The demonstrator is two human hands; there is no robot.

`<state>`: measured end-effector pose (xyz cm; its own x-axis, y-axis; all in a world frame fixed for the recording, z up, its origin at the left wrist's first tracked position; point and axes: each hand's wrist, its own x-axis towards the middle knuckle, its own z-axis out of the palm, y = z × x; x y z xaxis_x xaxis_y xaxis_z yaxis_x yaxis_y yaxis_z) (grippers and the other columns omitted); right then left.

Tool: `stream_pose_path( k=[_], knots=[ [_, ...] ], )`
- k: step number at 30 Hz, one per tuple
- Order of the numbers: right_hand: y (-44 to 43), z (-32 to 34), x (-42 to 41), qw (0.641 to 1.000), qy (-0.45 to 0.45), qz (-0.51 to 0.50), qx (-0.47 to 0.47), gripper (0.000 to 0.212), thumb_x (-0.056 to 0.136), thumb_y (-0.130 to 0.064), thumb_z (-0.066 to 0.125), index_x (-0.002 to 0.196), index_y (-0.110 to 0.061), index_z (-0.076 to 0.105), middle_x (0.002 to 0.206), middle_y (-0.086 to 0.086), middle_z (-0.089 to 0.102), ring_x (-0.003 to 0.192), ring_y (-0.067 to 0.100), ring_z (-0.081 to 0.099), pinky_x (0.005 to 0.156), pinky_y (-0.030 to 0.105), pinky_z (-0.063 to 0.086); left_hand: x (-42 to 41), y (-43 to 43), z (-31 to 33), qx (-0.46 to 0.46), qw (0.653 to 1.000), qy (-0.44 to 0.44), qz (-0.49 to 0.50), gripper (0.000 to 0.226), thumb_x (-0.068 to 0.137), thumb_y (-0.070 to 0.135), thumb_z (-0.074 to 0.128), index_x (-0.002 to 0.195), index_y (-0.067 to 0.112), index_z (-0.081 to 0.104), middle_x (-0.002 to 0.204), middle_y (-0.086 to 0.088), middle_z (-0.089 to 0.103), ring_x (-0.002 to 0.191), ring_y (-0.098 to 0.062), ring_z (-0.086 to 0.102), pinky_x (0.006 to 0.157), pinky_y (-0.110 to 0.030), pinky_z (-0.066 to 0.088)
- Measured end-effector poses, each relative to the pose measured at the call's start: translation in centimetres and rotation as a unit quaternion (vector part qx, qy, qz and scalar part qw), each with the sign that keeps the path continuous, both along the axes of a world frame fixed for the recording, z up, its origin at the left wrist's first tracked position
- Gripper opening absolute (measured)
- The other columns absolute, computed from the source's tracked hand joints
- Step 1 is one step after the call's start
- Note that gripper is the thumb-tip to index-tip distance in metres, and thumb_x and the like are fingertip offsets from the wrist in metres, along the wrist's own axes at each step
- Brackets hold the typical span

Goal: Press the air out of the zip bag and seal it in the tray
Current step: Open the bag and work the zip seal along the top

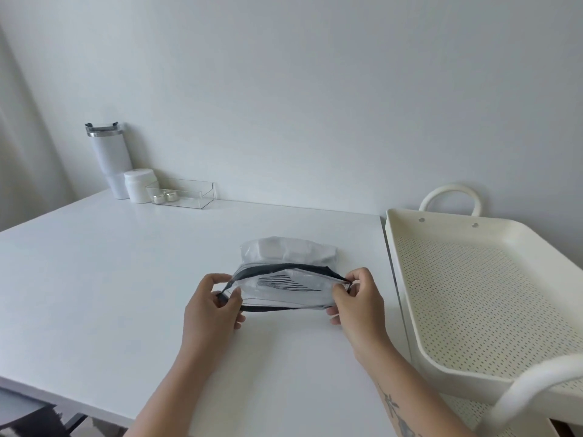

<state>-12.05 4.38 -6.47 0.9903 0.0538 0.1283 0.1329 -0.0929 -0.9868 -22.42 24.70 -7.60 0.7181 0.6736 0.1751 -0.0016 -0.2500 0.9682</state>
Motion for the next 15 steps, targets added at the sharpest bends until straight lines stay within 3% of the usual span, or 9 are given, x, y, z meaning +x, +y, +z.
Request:
stream_pose_path(
  k=[4, 6, 9, 12, 15],
  knots=[
    [-0.8, 0.0, -0.5, 0.994, 0.036, 0.079, 0.063, 0.011, 0.087, -0.019, 0.067, 0.091, -0.024, 0.058, 0.083, 0.014, 0.063, 0.063, 0.020, 0.072, 0.051, 0.031, 0.057, 0.1, 0.0, 0.1, 0.012, 1.000, -0.014, -0.005, 0.019, 0.088, 0.033, 0.068, 0.090, 0.047, 0.055, 0.066, 0.004, 0.072, 0.051, -0.016, 0.069, 0.055, -0.026, 0.050],
    [-1.7, -0.2, -0.8, 0.978, 0.064, 0.156, 0.121, 0.022, 0.084, -0.023, 0.073, 0.102, -0.031, 0.064, 0.091, 0.012, 0.069, 0.079, 0.020, 0.074, 0.064, 0.033, 0.060, 0.1, 0.2, 0.2, 0.007, 1.000, -0.022, -0.011, 0.020, 0.085, 0.038, 0.071, 0.093, 0.047, 0.055, 0.069, 0.000, 0.073, 0.053, -0.018, 0.071, 0.059, -0.031, 0.052],
    [-2.3, -0.7, -1.0, 0.965, 0.067, 0.216, 0.137, 0.040, 0.085, -0.012, 0.072, 0.118, -0.032, 0.061, 0.090, 0.006, 0.073, 0.092, 0.023, 0.073, 0.079, 0.031, 0.059, 0.0, 0.5, 0.2, 0.000, 1.000, -0.025, -0.003, 0.022, 0.084, 0.037, 0.072, 0.100, 0.038, 0.057, 0.065, 0.000, 0.071, 0.054, -0.020, 0.071, 0.065, -0.039, 0.057],
    [-1.8, -0.6, -1.1, 0.980, 0.030, 0.180, 0.086, 0.034, 0.088, -0.007, 0.067, 0.111, -0.032, 0.062, 0.076, 0.005, 0.066, 0.085, 0.022, 0.074, 0.073, 0.027, 0.058, 0.0, 0.4, 0.2, -0.007, 1.000, -0.024, 0.012, 0.021, 0.085, 0.035, 0.071, 0.099, 0.037, 0.056, 0.063, 0.003, 0.068, 0.053, -0.020, 0.071, 0.066, -0.041, 0.056],
    [-1.0, 0.0, -0.9, 0.988, 0.018, 0.136, 0.074, 0.021, 0.087, -0.011, 0.069, 0.098, -0.025, 0.058, 0.077, 0.011, 0.067, 0.071, 0.022, 0.074, 0.061, 0.027, 0.056, 0.0, 0.2, 0.3, -0.009, 0.999, -0.022, 0.021, 0.021, 0.086, 0.029, 0.069, 0.097, 0.040, 0.054, 0.062, 0.001, 0.067, 0.050, -0.018, 0.069, 0.057, -0.033, 0.055]
  ],
)
